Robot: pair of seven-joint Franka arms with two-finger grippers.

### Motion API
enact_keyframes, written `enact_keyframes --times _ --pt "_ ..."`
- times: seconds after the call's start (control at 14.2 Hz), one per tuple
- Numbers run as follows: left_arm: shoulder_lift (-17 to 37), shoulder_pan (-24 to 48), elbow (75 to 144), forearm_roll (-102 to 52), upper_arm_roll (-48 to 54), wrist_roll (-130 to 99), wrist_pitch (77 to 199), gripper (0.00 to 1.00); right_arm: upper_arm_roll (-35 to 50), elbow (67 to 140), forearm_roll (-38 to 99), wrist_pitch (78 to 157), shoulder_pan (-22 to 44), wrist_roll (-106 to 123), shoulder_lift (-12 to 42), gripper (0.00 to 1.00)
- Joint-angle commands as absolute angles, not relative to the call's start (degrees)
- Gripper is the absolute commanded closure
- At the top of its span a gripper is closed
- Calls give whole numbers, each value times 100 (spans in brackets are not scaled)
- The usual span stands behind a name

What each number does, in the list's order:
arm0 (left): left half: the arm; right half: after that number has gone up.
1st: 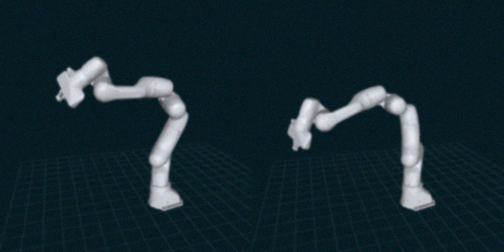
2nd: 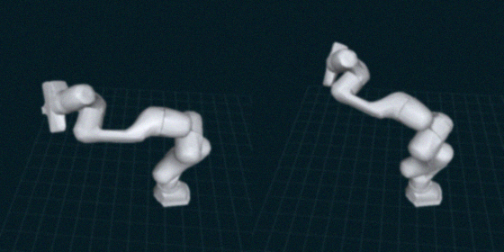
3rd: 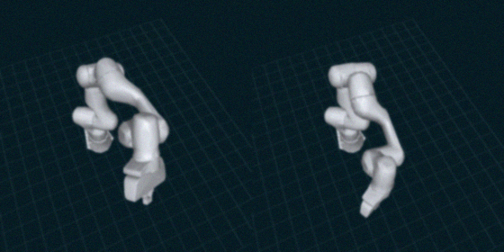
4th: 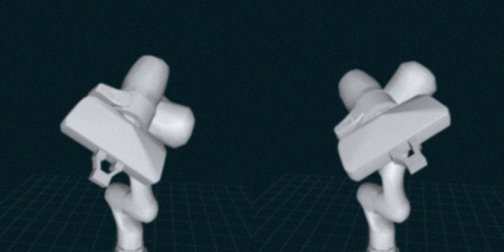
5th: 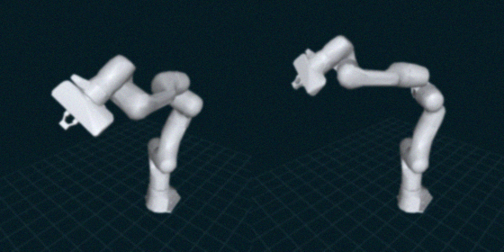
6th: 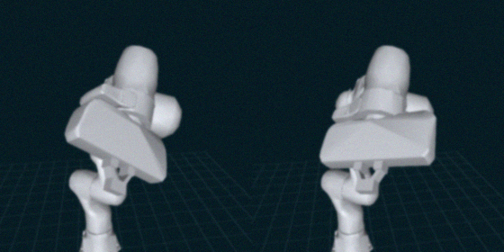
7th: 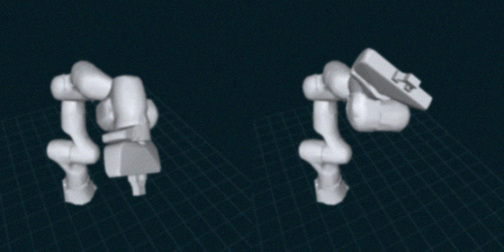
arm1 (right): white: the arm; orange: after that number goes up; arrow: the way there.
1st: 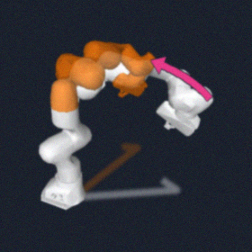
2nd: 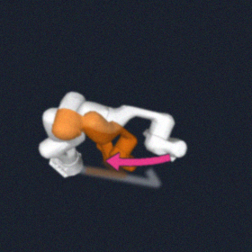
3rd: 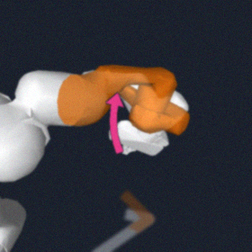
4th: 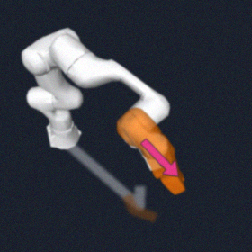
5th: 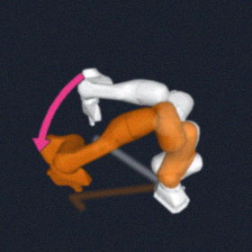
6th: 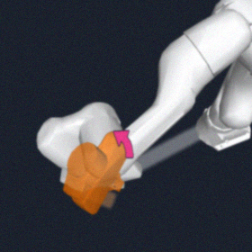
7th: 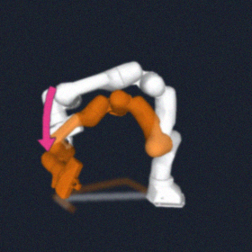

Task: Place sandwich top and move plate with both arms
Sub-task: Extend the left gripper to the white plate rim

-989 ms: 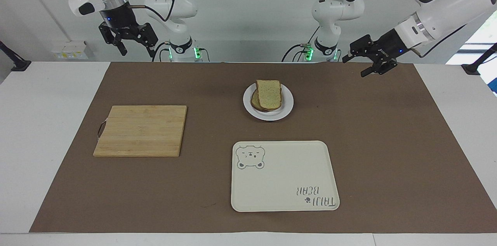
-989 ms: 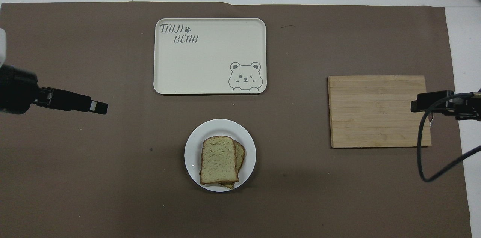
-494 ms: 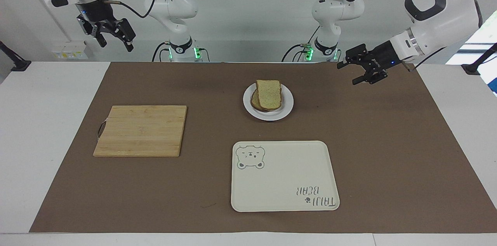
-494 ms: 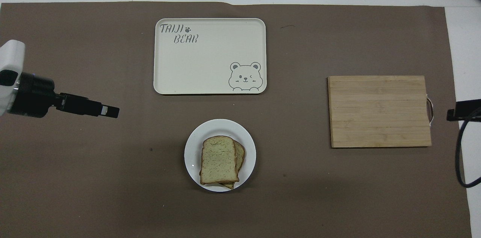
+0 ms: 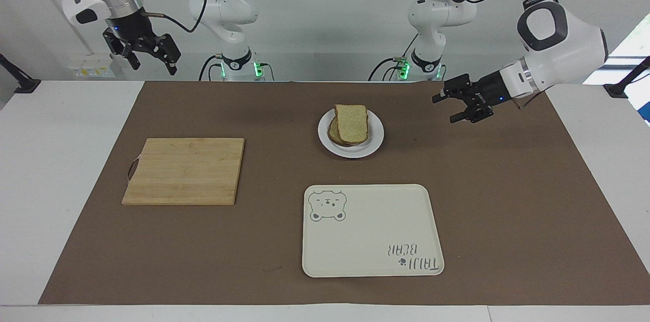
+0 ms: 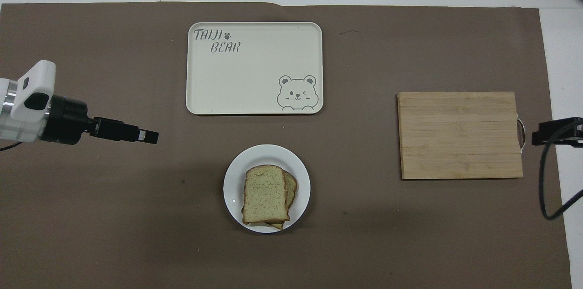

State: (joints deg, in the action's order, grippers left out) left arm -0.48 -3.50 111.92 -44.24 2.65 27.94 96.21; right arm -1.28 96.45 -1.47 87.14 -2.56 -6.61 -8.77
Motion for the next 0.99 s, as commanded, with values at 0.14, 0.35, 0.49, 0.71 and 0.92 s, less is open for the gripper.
enact_keyframes --times 0.14,0.35,0.49,0.71,0.92 --pt "201 -361 11593 -4816 299 3270 10019 0 -105 9501 -202 8719 -246 -545 -835 0" --pt "307 -194 11847 -5036 299 3313 10264 0 -97 9518 -193 8719 -237 -545 -844 0" --pt "395 -97 11926 -5071 299 3453 10362 0 -105 9527 -185 8727 -229 -545 -844 0" --pt "483 78 12347 -5474 308 3874 10738 0 -350 9501 -211 8728 87 -536 -809 0" --pt "580 227 12638 -5800 308 4200 10889 0 -387 9449 -211 8719 88 -510 -721 0"
